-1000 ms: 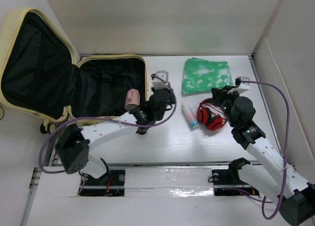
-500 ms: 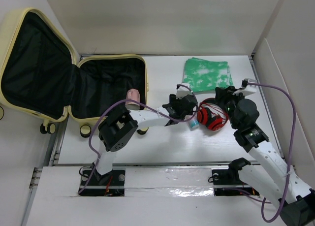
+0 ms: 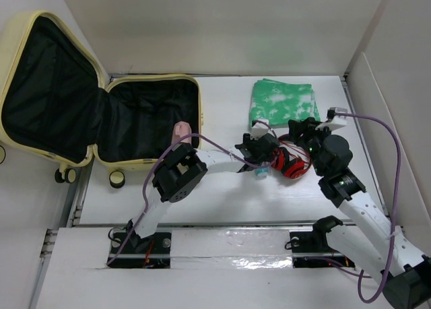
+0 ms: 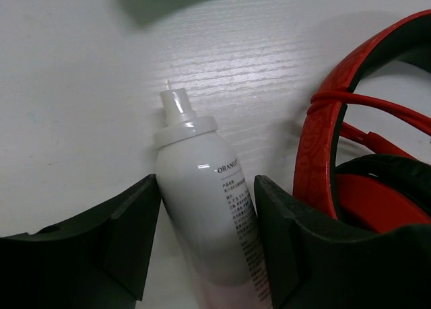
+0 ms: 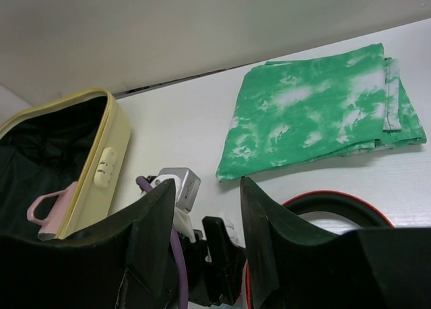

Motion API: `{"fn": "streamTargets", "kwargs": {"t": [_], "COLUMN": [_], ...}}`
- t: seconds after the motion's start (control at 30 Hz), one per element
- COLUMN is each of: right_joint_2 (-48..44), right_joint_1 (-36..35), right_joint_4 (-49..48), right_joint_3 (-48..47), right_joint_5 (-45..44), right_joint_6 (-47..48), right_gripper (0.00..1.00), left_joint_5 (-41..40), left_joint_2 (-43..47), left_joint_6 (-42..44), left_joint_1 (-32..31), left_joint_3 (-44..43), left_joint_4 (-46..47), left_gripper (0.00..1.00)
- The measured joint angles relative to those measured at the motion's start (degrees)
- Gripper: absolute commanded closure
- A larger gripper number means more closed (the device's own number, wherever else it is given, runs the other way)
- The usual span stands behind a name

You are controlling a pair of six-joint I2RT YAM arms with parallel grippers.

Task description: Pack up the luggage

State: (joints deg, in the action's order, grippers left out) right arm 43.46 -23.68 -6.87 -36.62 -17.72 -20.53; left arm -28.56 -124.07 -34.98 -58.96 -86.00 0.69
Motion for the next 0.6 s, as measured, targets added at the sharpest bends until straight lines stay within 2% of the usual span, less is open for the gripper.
{"fn": "streamTargets", "kwargs": {"t": [0.03,0.07,0.1,0.17,0.2,0.4,0.5,0.6], "right_joint_2": [-0.02,-0.07,-0.13,-0.31,-0.39,-0.66,-0.96,-1.18], "right_joint_1": [0.0,0.0,0.0,0.0,0.0,0.0,0.0,0.0], "right_joint_4": [-0.02,-0.02,-0.02,-0.02,-0.04,-0.04,-0.09,-0.15], "right_joint_3": [0.0,0.02,0.02,0.04,0.04,0.04,0.04,0.04], "right_joint_5": [0.15,0.2,0.22,0.31,0.35,0.42,0.63,0.98], "right_joint_6": [0.0,0.0,0.0,0.0,0.0,0.0,-0.02,-0.02], "right_gripper": [0.51,0.51,0.51,0.51,0.51,0.51,0.51,0.51], "left_joint_5": [-0.09,-0.11,-0.17,-0.5,-0.48,0.7,2.99,6.32], "left_joint_2": [-0.11,-0.11,-0.11,-0.11,-0.09,3.56,10.25,18.69], "left_joint_6": [-0.02,-0.15,-0.24,0.26,0.5,3.43,5.11,6.23], "left_joint_1": [-0.11,-0.13,-0.17,0.02,0.22,5.03,11.02,19.76], "left_joint_3": [0.0,-0.02,-0.02,-0.04,-0.04,1.01,1.75,1.62], "left_joint_4": [0.0,-0.04,0.0,-0.11,-0.09,-2.56,-4.59,-4.46], "left_gripper": [0.57,0.71,0.81,0.96,1.0,1.0,1.0,1.0]}}
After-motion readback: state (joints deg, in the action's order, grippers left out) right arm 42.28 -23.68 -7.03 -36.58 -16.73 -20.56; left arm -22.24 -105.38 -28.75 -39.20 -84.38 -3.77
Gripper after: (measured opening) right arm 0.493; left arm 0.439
